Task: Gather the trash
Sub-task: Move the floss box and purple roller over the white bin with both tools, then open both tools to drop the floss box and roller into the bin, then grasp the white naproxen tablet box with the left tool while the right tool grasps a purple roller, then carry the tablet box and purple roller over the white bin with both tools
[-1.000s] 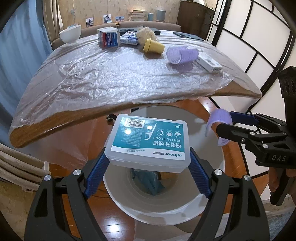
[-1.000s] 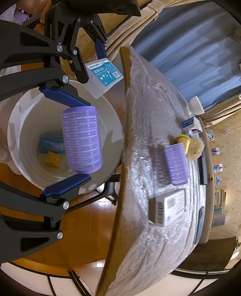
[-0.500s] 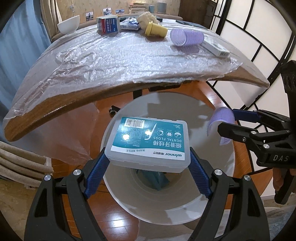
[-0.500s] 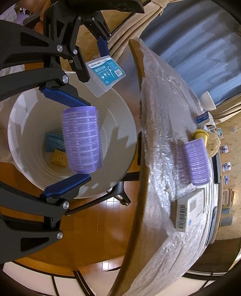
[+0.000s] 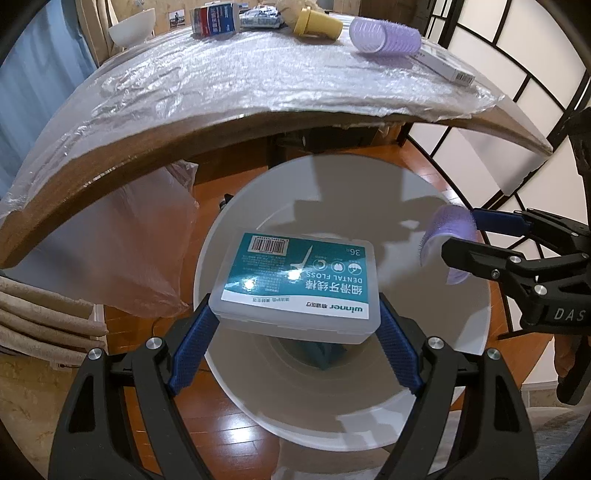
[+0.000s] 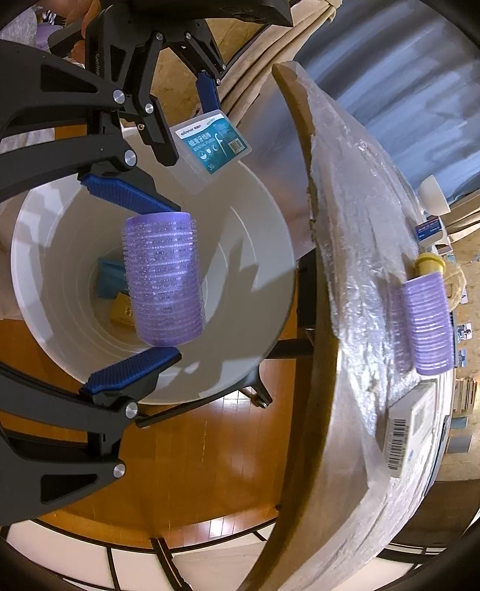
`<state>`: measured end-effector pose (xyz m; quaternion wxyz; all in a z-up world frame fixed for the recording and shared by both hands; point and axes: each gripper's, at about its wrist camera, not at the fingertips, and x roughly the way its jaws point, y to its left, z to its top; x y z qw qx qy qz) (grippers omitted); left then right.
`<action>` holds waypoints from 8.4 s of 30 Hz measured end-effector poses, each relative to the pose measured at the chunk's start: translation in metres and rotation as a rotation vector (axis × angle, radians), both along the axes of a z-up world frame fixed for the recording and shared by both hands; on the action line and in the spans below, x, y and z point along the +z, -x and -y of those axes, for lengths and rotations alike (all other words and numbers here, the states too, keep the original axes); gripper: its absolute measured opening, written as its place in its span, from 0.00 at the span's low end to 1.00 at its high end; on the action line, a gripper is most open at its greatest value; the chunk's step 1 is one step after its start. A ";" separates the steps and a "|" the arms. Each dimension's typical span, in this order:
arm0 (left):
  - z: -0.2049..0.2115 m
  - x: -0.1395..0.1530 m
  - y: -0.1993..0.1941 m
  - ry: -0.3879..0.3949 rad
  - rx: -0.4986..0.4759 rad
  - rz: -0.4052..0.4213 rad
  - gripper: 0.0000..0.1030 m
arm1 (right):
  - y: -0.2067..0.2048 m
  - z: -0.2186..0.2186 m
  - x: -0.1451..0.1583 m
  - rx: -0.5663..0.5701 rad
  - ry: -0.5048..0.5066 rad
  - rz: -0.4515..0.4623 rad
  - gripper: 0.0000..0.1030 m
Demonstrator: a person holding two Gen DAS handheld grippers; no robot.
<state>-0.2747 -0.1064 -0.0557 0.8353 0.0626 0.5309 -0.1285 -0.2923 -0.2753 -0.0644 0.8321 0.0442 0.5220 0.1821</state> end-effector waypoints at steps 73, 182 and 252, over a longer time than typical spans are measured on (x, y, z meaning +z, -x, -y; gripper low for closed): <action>0.010 -0.017 -0.010 -0.030 -0.104 -0.015 0.89 | -0.001 0.005 -0.015 -0.036 0.075 0.010 0.87; -0.068 0.097 -0.214 0.119 0.004 0.250 0.47 | -0.127 -0.031 0.081 -0.145 0.006 0.283 0.41; -0.001 0.051 0.014 0.044 -0.059 0.121 0.47 | 0.014 -0.012 0.059 0.072 0.002 0.162 0.41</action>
